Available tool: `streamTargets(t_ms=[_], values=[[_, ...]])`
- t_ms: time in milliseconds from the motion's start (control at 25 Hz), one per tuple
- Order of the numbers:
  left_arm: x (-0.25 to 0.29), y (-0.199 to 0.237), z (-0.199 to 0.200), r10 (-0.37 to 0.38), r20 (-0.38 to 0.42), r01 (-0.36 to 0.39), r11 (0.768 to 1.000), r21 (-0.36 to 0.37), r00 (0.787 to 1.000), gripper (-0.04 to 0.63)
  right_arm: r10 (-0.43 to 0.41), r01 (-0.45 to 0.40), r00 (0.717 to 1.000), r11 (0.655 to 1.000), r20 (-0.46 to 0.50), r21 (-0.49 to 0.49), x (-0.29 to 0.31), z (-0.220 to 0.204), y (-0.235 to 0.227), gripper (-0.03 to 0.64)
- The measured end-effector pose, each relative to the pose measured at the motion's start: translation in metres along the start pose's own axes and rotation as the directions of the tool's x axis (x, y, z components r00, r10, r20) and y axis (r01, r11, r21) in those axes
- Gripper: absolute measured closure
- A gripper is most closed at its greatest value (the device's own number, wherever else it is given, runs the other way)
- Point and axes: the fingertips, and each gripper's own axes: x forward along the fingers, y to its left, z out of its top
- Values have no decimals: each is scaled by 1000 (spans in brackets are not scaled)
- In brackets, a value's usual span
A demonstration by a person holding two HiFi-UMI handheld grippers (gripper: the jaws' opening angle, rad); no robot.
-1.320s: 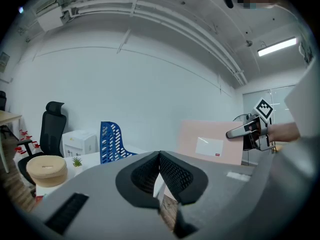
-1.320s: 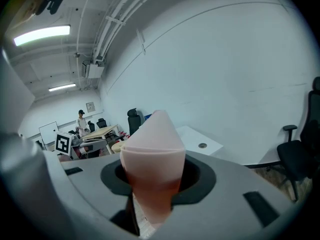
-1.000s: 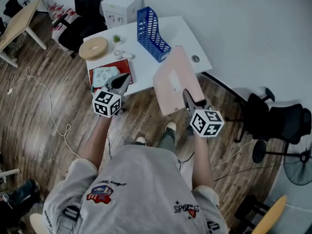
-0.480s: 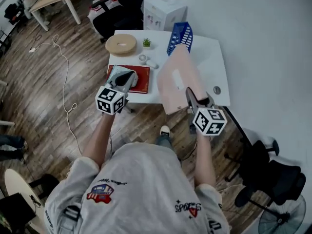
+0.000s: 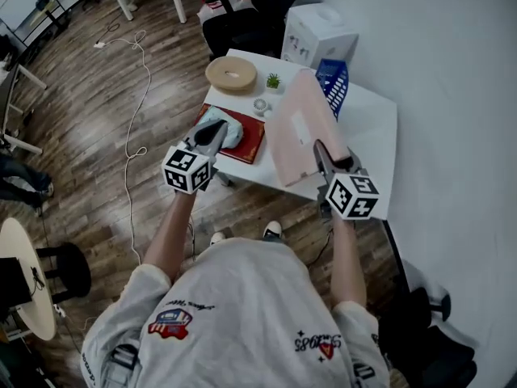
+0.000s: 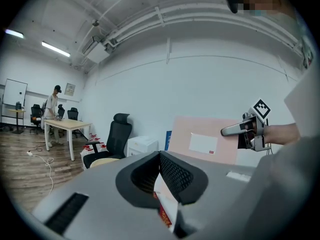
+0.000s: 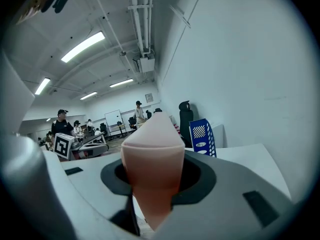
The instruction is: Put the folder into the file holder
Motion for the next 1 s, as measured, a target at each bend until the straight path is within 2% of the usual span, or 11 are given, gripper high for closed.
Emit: streamTargets(t_ms=[280, 520, 720, 1000], values=[[-17, -1, -7, 107, 5, -107, 994, -18, 994, 589, 89, -89, 996, 996, -32, -25, 20, 2, -1, 453], [-23, 2, -16, 158, 1, -157, 987, -34, 988, 589, 132, -133, 991, 991, -21, -35, 29, 10, 1, 453], [-25, -2, -23, 168, 4, -168, 985, -46, 986, 589, 155, -153, 987, 988, 53, -33, 21, 37, 6, 454], [-19, -10, -27, 154, 5, -154, 987, -46, 988, 589, 139, -132, 963, 990, 230, -45, 3, 107, 2, 457]])
